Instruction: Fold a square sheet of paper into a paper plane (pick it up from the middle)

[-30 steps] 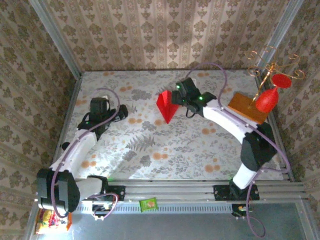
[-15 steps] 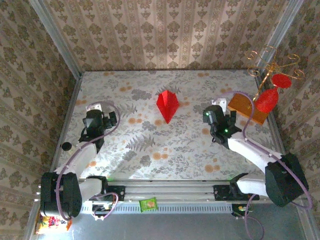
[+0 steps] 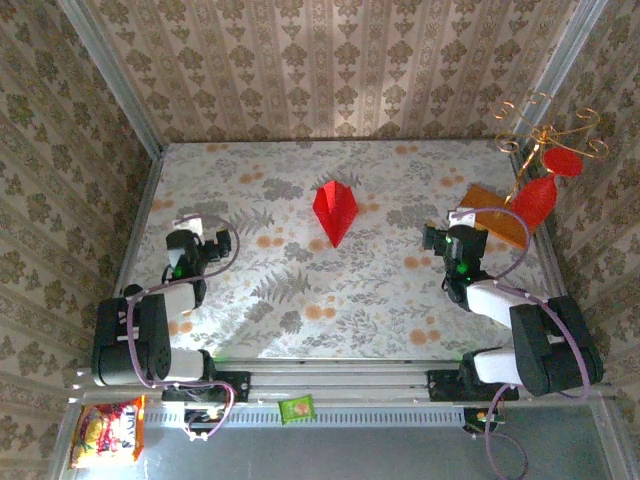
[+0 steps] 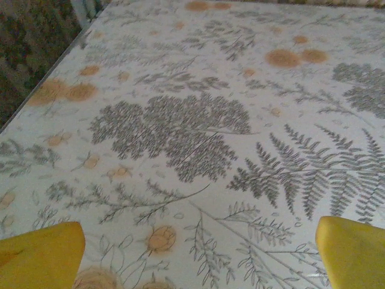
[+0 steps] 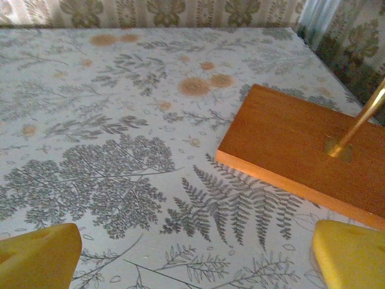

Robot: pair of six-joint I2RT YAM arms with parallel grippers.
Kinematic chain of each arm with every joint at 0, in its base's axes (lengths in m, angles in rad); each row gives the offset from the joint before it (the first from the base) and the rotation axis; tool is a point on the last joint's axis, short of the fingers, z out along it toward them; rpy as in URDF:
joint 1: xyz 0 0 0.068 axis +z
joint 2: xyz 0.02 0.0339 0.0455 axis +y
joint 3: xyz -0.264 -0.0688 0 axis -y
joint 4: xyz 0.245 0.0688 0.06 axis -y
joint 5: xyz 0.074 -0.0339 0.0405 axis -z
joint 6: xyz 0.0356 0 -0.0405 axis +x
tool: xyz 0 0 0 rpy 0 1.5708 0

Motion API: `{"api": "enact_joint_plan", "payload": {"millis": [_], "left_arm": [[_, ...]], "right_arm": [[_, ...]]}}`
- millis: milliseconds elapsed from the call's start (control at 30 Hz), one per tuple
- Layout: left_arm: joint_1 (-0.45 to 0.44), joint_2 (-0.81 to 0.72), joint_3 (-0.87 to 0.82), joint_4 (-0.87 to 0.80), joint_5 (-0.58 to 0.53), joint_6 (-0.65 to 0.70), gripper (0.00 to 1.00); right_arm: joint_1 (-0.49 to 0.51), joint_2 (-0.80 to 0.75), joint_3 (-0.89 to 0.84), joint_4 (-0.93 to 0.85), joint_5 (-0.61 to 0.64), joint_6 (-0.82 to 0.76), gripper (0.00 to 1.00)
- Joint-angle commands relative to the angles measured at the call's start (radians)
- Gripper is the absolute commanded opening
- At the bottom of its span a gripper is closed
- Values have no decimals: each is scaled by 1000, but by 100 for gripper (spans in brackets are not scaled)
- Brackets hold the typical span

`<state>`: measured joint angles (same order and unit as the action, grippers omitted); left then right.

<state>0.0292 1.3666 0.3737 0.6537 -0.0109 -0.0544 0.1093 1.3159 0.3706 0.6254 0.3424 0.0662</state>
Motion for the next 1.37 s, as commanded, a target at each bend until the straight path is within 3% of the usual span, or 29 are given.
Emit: {"api": "enact_joint_plan", "payload": {"millis": [0,267,567,1333], "left_arm": [[14,8,13,96,87,54,99],[17,165,-9,300,112,81,100],[-44,189,26,249,-1,123,100],[-49,189,25,255,8,133,100]], "right_arm": [[-37,27,-38,206,-118,-29,100],[-62,216,-14,333,-182,-33,100],[-71,216,36,230,-193,-26,100],[-72,211,27,242,-200,-28,100]]}}
